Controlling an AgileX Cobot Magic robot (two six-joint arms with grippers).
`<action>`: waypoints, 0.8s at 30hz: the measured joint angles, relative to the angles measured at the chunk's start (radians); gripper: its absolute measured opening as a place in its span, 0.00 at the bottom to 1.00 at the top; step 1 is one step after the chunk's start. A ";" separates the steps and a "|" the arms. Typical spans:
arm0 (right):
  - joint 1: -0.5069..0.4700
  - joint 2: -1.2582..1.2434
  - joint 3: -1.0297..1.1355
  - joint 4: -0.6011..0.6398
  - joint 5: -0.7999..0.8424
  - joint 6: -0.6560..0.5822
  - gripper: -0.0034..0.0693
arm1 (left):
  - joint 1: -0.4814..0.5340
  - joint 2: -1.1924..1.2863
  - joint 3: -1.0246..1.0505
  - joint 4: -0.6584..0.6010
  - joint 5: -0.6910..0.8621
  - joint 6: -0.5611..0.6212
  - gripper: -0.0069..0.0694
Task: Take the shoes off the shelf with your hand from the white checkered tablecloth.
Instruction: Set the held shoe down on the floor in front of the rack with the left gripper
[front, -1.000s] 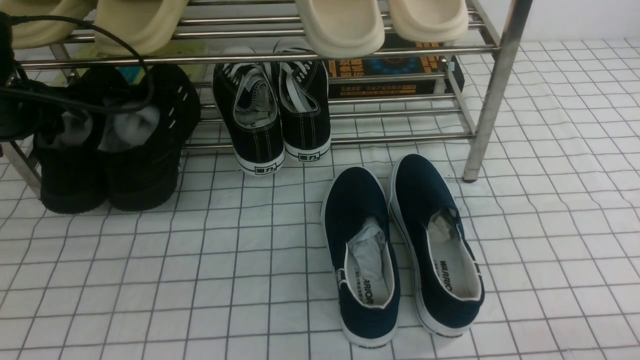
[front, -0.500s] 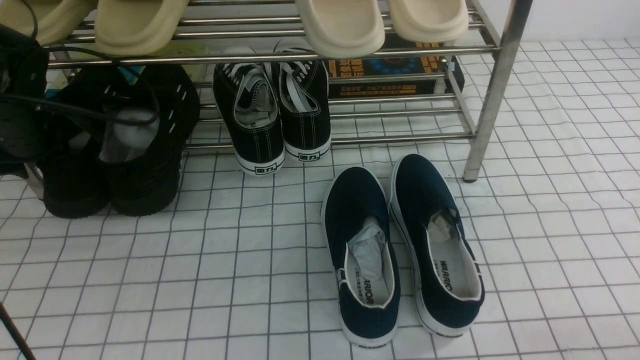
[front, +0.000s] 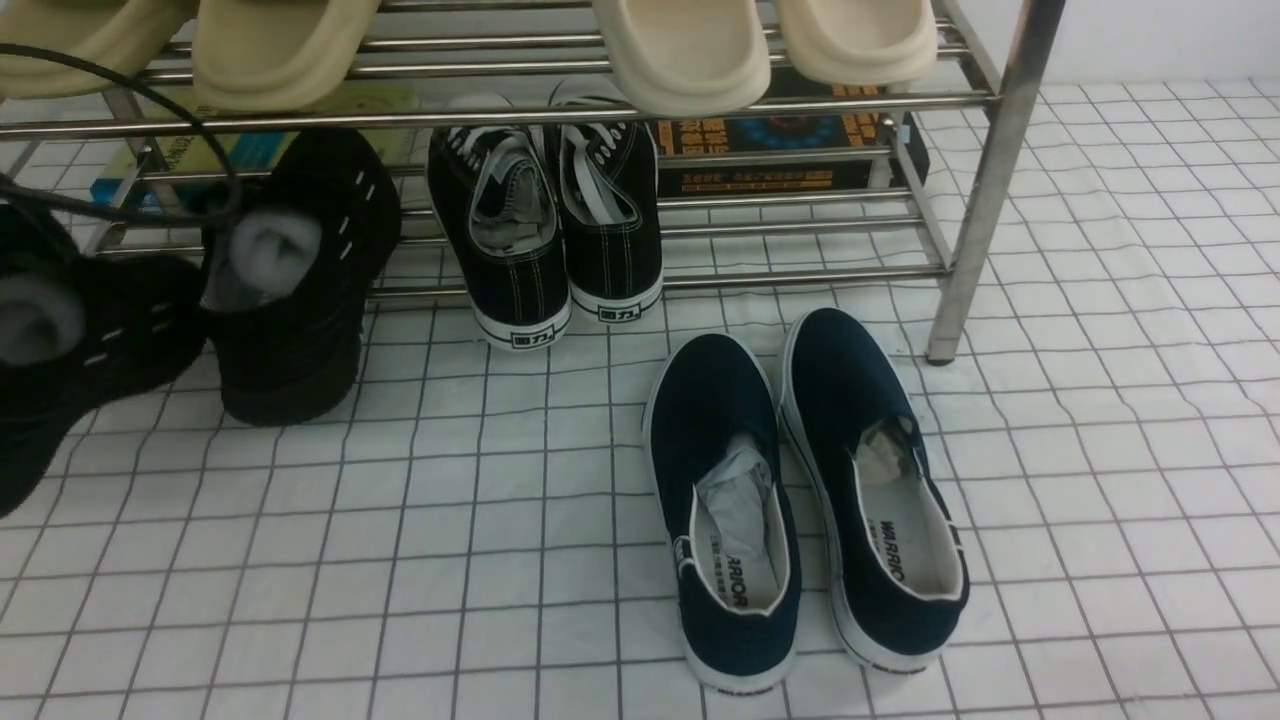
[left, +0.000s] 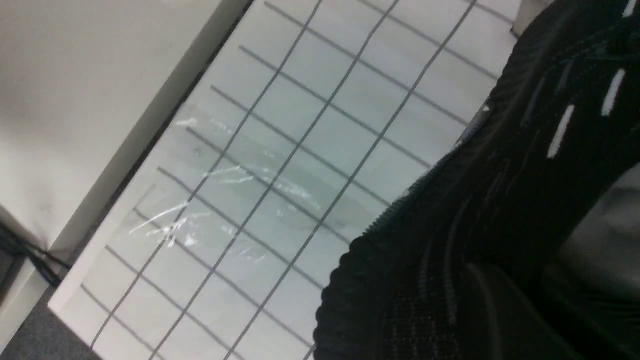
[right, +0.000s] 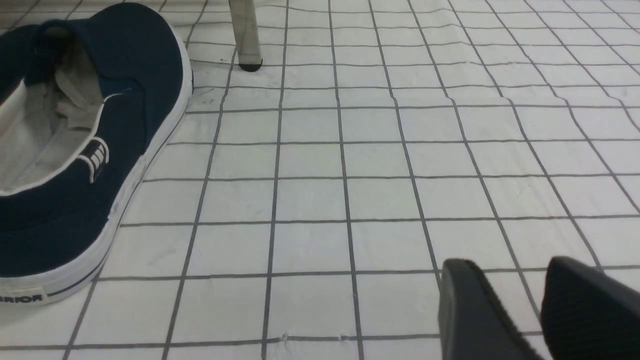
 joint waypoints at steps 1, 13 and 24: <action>0.000 0.000 0.000 0.000 0.000 0.000 0.37 | 0.000 -0.013 0.031 -0.003 0.001 -0.002 0.11; 0.000 0.000 0.000 0.000 0.000 0.000 0.37 | 0.002 -0.072 0.389 -0.040 -0.132 -0.109 0.13; 0.000 0.000 0.000 0.000 0.000 0.000 0.37 | 0.002 -0.072 0.306 0.040 -0.135 -0.107 0.48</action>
